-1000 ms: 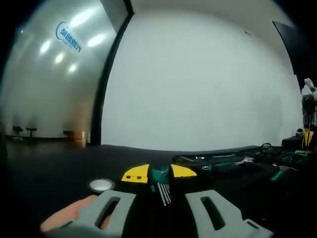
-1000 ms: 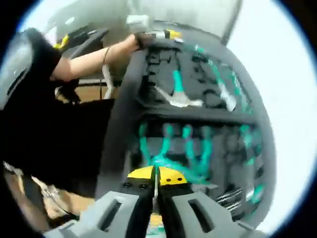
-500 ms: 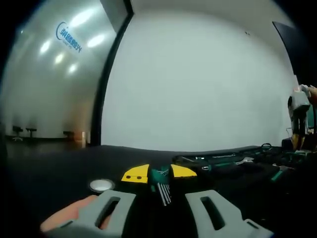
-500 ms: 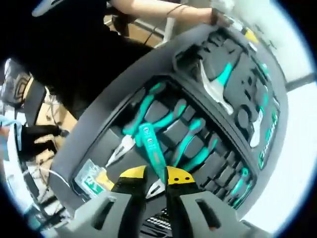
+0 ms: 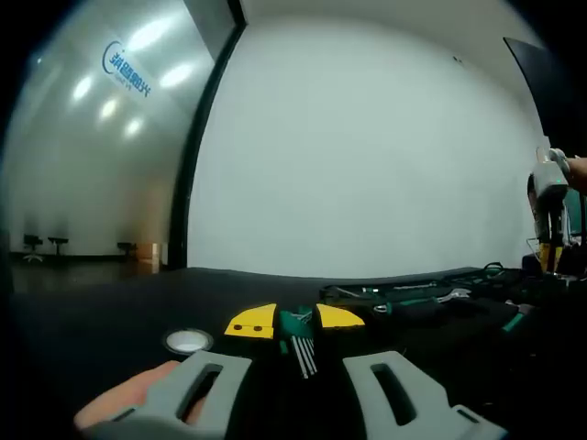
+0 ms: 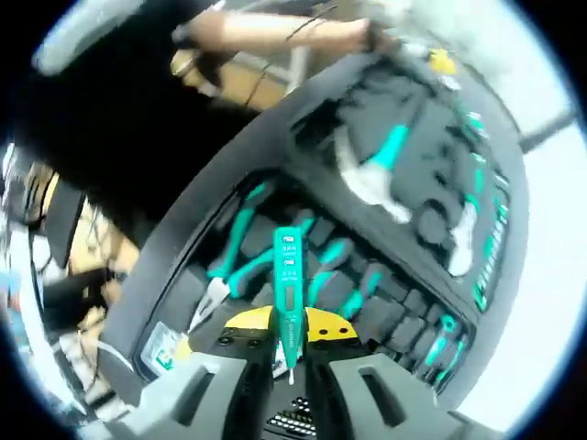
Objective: Pick up the tools and put them into their designated positions in the toolbox.
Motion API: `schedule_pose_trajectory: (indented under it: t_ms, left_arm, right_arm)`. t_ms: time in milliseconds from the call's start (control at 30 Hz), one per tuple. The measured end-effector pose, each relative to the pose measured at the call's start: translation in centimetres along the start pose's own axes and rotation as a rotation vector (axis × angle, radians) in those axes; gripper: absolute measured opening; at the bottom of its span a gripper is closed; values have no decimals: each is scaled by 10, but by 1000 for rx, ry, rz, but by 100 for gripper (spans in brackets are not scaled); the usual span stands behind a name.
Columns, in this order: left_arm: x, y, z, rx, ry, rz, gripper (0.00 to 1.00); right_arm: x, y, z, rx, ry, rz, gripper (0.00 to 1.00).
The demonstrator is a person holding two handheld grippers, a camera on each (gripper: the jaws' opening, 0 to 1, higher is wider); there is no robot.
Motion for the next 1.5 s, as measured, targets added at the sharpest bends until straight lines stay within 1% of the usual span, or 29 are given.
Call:
schedule_pose_trajectory:
  t_ms: [67, 133, 167, 267, 300, 367, 400, 433, 467, 600, 667, 733, 767, 900, 967, 1033, 1133, 1267, 1333, 1400, 1500]
  left_arm:
    - [0, 0, 0, 0, -1, 3, 14]
    - [0, 0, 0, -1, -1, 2, 14]
    - [0, 0, 0, -1, 0, 0, 14]
    - [0, 1, 0, -1, -1, 1, 14]
    - [0, 1, 0, -1, -1, 1, 14]
    - [0, 0, 0, -1, -1, -1, 14]
    - [0, 0, 0, -1, 0, -2, 14]
    - [0, 1, 0, -1, 0, -3, 14]
    - [0, 1, 0, -1, 0, -3, 14]
    - [-1, 0, 0, -3, -1, 2, 14]
    - [0, 1, 0, -3, 0, 2, 14]
    - [0, 0, 0, -2, 1, 1, 14]
    - [0, 0, 0, -3, 2, 1, 14]
    - [0, 1, -1, -3, 4, 1, 14]
    - [1, 1, -1, -3, 3, 1, 14]
    - [1, 2, -1, -3, 4, 2, 14]
    - [0, 1, -1, -4, 4, 2, 14]
    - [0, 1, -1, -4, 4, 1, 14]
    - [0, 1, 0, -4, 4, 0, 14]
    - [1, 1, -1, -4, 5, 1, 14]
    - [1, 2, -1, -5, 4, 3, 14]
  right_arm:
    - [0, 7, -7, -18, 34, 46, 9]
    - [-5, 18, -12, -38, 59, 120, 9]
    - [-9, 27, -16, -64, 68, 169, 9]
    - [-21, 50, -21, -130, 67, 282, 9]
    - [-27, 59, -23, -154, 69, 337, 9]
    - [-33, 66, -22, -168, 76, 416, 9]
    - [-39, 70, -20, -175, 64, 441, 9]
    - [-41, 73, -19, -179, 54, 428, 9]
    - [-45, 78, -19, -196, 46, 450, 9]
    - [-50, 86, -19, -200, 59, 502, 9]
    - [-52, 87, -16, -195, 54, 512, 9]
    - [-55, 87, -13, -183, 37, 515, 9]
    - [-59, 88, -10, -173, 25, 532, 9]
    - [-60, 89, -6, -163, 17, 537, 9]
    - [-60, 100, -7, -153, 18, 544, 9]
    - [-62, 101, -6, -154, -3, 539, 9]
    - [-61, 99, -1, -123, -11, 539, 9]
    - [-64, 102, 1, -129, -23, 527, 9]
    - [-64, 102, 1, -128, -17, 519, 9]
    - [-62, 104, 2, -128, 10, 527, 9]
    - [-60, 108, -2, -151, 39, 527, 9]
Point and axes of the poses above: the point that each gripper's makers call its tool centre point, and the gripper's own axes: z roughly forward along the fingers, y roughly to its right, x roughly out of its top, the point moved 2 cm from there along -z, roughly backward along the fingers, and after that the axes turned 13 degrees about x, right-handed, at the moved point
